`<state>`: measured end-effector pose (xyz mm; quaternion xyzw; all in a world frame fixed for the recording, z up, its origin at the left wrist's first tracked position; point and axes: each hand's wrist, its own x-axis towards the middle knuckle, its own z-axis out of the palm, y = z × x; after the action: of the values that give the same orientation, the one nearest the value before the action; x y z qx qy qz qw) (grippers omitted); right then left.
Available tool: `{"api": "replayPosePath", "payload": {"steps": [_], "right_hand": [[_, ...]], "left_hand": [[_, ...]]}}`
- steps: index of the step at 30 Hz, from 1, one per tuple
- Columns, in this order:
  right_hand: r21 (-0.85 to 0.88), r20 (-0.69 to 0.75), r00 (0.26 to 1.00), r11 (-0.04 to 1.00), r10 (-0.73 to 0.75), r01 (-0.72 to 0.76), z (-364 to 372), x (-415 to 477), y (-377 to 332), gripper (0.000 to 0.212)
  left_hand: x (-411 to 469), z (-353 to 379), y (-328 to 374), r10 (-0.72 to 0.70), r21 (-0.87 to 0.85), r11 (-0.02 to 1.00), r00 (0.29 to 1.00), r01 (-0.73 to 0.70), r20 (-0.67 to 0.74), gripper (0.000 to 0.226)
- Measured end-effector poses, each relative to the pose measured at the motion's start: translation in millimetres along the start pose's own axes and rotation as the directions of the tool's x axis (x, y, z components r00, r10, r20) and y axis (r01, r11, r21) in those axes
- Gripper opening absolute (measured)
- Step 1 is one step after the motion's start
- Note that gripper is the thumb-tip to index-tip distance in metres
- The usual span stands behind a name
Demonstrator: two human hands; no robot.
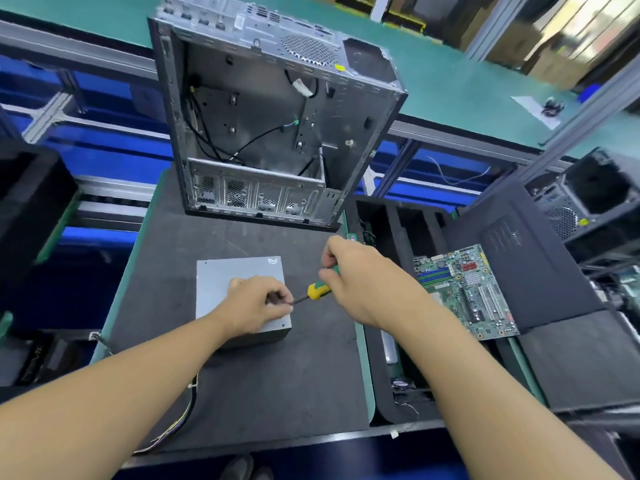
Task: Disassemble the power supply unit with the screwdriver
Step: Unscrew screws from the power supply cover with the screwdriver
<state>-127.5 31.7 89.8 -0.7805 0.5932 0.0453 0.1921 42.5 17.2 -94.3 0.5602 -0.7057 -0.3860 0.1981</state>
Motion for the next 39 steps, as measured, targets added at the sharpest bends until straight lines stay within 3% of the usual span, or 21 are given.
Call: {"api": "replayPosePath", "payload": {"steps": [6,8,11,14,22,27,29,31,32,36,39], "right_hand": [[0.007,-0.093,0.975,0.979,0.203,-0.203,-28.2,-26.2,51.9,0.012],[-0.002,-0.114,0.954,0.96,0.276,-0.278,-32.7,-38.9,74.3,0.01],[0.029,-0.13,0.916,0.925,0.38,-0.38,-32.3,-59.3,102.7,0.01],[0.066,-0.136,0.883,0.893,0.45,-0.445,-26.8,-79.5,124.1,0.009],[0.123,-0.327,0.785,0.847,0.526,-0.516,-18.4,-132.0,160.9,0.012],[0.143,-0.378,0.763,0.847,0.525,-0.512,-13.0,-148.1,172.5,0.014],[0.15,-0.392,0.759,0.85,0.52,-0.505,-9.9,-149.8,174.7,0.014],[0.118,-0.393,0.769,0.857,0.504,-0.502,-8.2,-149.1,174.7,0.014],[0.125,-0.39,0.775,0.862,0.497,-0.49,-7.4,-147.0,173.3,0.013],[0.236,-0.366,0.823,0.899,0.434,-0.369,-8.0,-128.1,161.4,0.012],[0.316,-0.351,0.861,0.912,0.367,-0.26,-4.6,-102.9,146.7,0.012]], "left_hand": [[13.2,24.8,51.6,-0.133,-0.235,0.962,0.99,0.138,0.039,0.014],[18.8,47.5,73.3,-0.211,-0.316,0.914,0.963,0.256,0.169,0.016],[23.0,85.9,105.1,-0.295,-0.394,0.791,0.856,0.468,0.425,0.014],[26.3,119.1,131.4,-0.338,-0.412,0.712,0.792,0.569,0.508,0.012],[49.0,170.7,180.3,-0.32,-0.47,0.66,0.786,0.585,0.529,0.014],[67.6,177.7,187.5,-0.207,-0.406,0.766,0.789,0.498,0.578,0.047],[71.1,175.1,181.4,-0.183,-0.311,0.86,0.813,0.405,0.553,0.051],[75.1,170.6,168.9,-0.186,-0.037,0.973,0.868,0.228,0.46,0.054],[76.6,165.9,159.3,-0.178,0.128,0.982,0.9,0.138,0.397,0.055],[73.7,122.3,120.1,0.004,0.483,0.861,0.952,-0.159,0.308,0.077],[60.1,78.0,89.5,-0.088,0.635,0.758,0.94,-0.153,0.331,0.106]]}}
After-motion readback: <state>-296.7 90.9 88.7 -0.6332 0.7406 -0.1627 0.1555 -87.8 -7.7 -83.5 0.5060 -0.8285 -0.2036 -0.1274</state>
